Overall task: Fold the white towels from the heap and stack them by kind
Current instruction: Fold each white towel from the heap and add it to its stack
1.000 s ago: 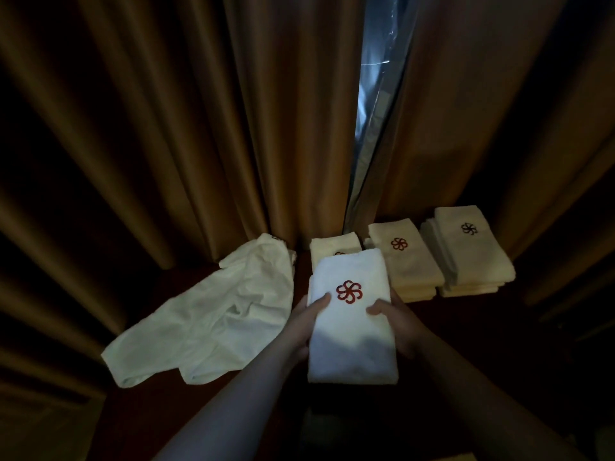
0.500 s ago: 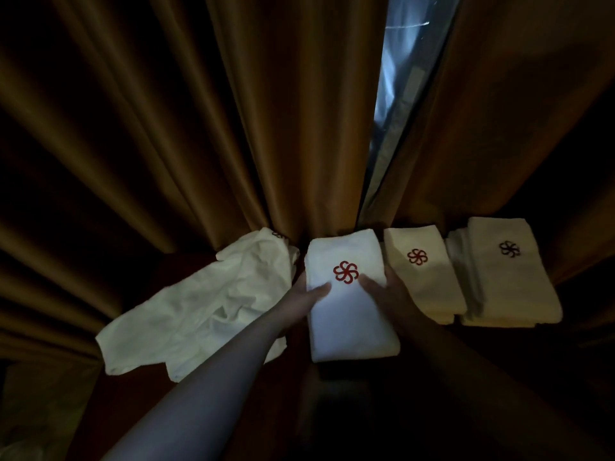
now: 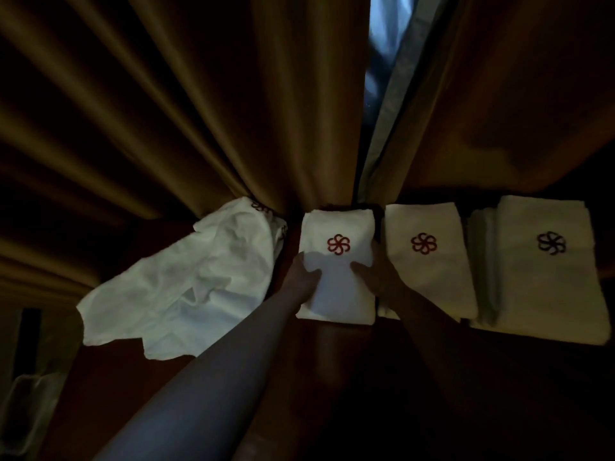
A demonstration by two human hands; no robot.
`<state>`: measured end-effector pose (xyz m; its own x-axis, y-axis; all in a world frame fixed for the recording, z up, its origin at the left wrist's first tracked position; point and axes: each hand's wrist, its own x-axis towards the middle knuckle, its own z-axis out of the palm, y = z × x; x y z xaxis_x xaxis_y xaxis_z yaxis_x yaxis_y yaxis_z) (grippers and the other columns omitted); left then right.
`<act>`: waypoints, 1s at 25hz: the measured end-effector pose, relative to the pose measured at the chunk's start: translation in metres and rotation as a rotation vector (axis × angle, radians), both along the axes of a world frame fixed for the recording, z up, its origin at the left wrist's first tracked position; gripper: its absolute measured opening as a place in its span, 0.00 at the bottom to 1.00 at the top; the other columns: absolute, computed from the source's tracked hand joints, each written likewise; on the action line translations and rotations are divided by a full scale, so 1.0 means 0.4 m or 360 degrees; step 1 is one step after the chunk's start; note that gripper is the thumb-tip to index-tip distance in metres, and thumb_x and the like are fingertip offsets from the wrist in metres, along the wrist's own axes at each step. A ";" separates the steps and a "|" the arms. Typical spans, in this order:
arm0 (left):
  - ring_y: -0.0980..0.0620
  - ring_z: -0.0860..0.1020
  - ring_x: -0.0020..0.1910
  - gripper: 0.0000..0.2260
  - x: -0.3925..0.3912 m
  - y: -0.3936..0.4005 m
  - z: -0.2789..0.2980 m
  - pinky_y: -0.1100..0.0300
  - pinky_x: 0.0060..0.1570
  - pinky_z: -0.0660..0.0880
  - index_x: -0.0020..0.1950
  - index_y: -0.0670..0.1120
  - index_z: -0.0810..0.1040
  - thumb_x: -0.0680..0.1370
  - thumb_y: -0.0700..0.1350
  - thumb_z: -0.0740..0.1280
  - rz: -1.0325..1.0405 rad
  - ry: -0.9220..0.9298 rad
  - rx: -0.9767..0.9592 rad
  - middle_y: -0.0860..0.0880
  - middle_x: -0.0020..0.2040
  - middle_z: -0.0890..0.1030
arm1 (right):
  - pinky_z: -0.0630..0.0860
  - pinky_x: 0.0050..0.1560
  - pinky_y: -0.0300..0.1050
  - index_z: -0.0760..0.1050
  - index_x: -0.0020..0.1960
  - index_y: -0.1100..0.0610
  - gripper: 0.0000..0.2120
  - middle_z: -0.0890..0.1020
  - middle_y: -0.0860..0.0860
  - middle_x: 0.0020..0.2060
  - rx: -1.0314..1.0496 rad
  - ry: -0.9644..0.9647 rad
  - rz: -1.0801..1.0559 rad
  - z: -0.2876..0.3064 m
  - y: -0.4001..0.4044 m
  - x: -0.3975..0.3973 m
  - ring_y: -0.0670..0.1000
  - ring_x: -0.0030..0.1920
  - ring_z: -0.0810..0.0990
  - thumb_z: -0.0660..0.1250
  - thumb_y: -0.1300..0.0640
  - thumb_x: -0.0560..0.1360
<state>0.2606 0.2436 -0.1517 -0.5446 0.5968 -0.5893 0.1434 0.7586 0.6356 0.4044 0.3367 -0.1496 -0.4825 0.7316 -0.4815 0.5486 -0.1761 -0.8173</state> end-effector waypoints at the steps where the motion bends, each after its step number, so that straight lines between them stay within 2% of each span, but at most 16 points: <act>1: 0.44 0.65 0.72 0.28 0.001 0.002 -0.004 0.55 0.67 0.63 0.77 0.41 0.57 0.79 0.43 0.64 0.0012 0.0112 0.0056 0.42 0.74 0.65 | 0.60 0.73 0.52 0.50 0.78 0.55 0.36 0.61 0.55 0.75 0.0014 0.0010 -0.0020 0.001 0.008 -0.001 0.56 0.73 0.62 0.66 0.56 0.77; 4: 0.44 0.69 0.69 0.25 -0.014 -0.002 -0.016 0.55 0.66 0.66 0.76 0.43 0.61 0.80 0.42 0.63 0.0025 0.0214 0.0237 0.43 0.71 0.69 | 0.61 0.71 0.51 0.52 0.77 0.55 0.35 0.63 0.54 0.74 -0.0006 0.0176 -0.0032 -0.008 0.032 0.000 0.55 0.72 0.63 0.67 0.56 0.77; 6: 0.44 0.66 0.71 0.26 -0.015 -0.011 -0.035 0.55 0.69 0.63 0.77 0.44 0.57 0.80 0.43 0.61 -0.0085 0.0220 0.0122 0.43 0.74 0.66 | 0.60 0.73 0.55 0.48 0.78 0.54 0.40 0.59 0.54 0.75 -0.0035 0.0151 0.0117 -0.028 0.036 0.005 0.56 0.74 0.60 0.69 0.55 0.75; 7: 0.43 0.63 0.73 0.28 -0.013 -0.015 -0.041 0.53 0.71 0.61 0.78 0.45 0.53 0.81 0.45 0.61 -0.0174 0.0257 0.0017 0.42 0.75 0.63 | 0.58 0.74 0.56 0.45 0.78 0.54 0.44 0.57 0.55 0.76 0.0065 0.0034 0.0181 -0.032 0.033 0.003 0.56 0.75 0.57 0.71 0.54 0.74; 9: 0.43 0.55 0.76 0.33 -0.007 -0.014 -0.039 0.49 0.74 0.57 0.79 0.46 0.47 0.80 0.47 0.61 -0.0373 0.0602 -0.0114 0.43 0.78 0.54 | 0.59 0.73 0.55 0.44 0.78 0.53 0.46 0.54 0.56 0.76 0.0559 -0.0301 0.0224 -0.020 0.029 -0.012 0.57 0.74 0.55 0.72 0.53 0.72; 11: 0.43 0.53 0.76 0.33 -0.007 -0.014 -0.022 0.49 0.74 0.56 0.79 0.46 0.47 0.79 0.46 0.61 -0.0752 0.1102 -0.0040 0.43 0.78 0.53 | 0.63 0.68 0.51 0.55 0.76 0.53 0.36 0.61 0.56 0.72 0.1163 -0.0497 0.0389 0.000 0.023 -0.025 0.56 0.71 0.60 0.69 0.54 0.74; 12: 0.43 0.55 0.76 0.31 -0.004 -0.019 -0.014 0.49 0.73 0.57 0.79 0.46 0.50 0.79 0.46 0.61 -0.0971 0.1194 -0.0008 0.43 0.77 0.55 | 0.64 0.67 0.49 0.61 0.73 0.54 0.29 0.65 0.55 0.70 0.1287 -0.0532 0.0571 0.006 0.017 -0.029 0.56 0.69 0.63 0.66 0.53 0.75; 13: 0.44 0.55 0.76 0.29 0.003 -0.027 -0.006 0.49 0.72 0.58 0.79 0.46 0.52 0.80 0.47 0.60 -0.1125 0.1155 -0.0022 0.44 0.78 0.55 | 0.64 0.67 0.49 0.65 0.70 0.55 0.25 0.68 0.55 0.68 0.1256 -0.0574 0.0742 0.001 0.005 -0.030 0.55 0.68 0.64 0.65 0.51 0.76; 15: 0.45 0.54 0.76 0.28 -0.003 -0.044 0.004 0.47 0.71 0.59 0.78 0.45 0.53 0.81 0.48 0.59 -0.1253 0.0983 -0.0167 0.45 0.79 0.53 | 0.64 0.68 0.52 0.65 0.70 0.56 0.26 0.68 0.55 0.68 0.1053 -0.0758 0.0939 -0.012 -0.018 -0.029 0.55 0.68 0.64 0.63 0.47 0.76; 18: 0.42 0.56 0.75 0.28 -0.026 -0.070 0.025 0.46 0.71 0.60 0.78 0.44 0.54 0.81 0.50 0.60 -0.1234 0.0863 -0.0225 0.43 0.78 0.54 | 0.61 0.71 0.54 0.61 0.73 0.55 0.29 0.64 0.55 0.72 0.0883 -0.0819 0.0884 -0.006 -0.053 -0.036 0.56 0.71 0.61 0.63 0.45 0.77; 20: 0.41 0.59 0.74 0.28 -0.040 -0.097 0.042 0.48 0.71 0.61 0.77 0.44 0.57 0.81 0.52 0.60 -0.1234 0.0802 -0.0209 0.41 0.77 0.58 | 0.62 0.70 0.52 0.63 0.72 0.56 0.27 0.66 0.55 0.70 0.0930 -0.0743 0.0755 0.011 -0.078 -0.051 0.56 0.70 0.63 0.63 0.46 0.77; 22: 0.42 0.62 0.72 0.25 -0.070 -0.145 0.050 0.49 0.68 0.64 0.75 0.45 0.63 0.80 0.54 0.61 -0.1227 0.0756 -0.0180 0.42 0.74 0.63 | 0.66 0.64 0.48 0.69 0.67 0.56 0.21 0.73 0.55 0.65 0.1066 -0.0587 0.0614 0.038 -0.114 -0.083 0.55 0.65 0.69 0.63 0.49 0.77; 25: 0.43 0.72 0.62 0.16 -0.142 -0.249 0.062 0.49 0.58 0.71 0.62 0.46 0.76 0.79 0.53 0.62 -0.1158 0.0795 0.0046 0.44 0.61 0.74 | 0.69 0.54 0.45 0.74 0.61 0.56 0.14 0.79 0.54 0.55 0.1026 -0.0371 0.0628 0.080 -0.197 -0.174 0.54 0.56 0.75 0.64 0.53 0.77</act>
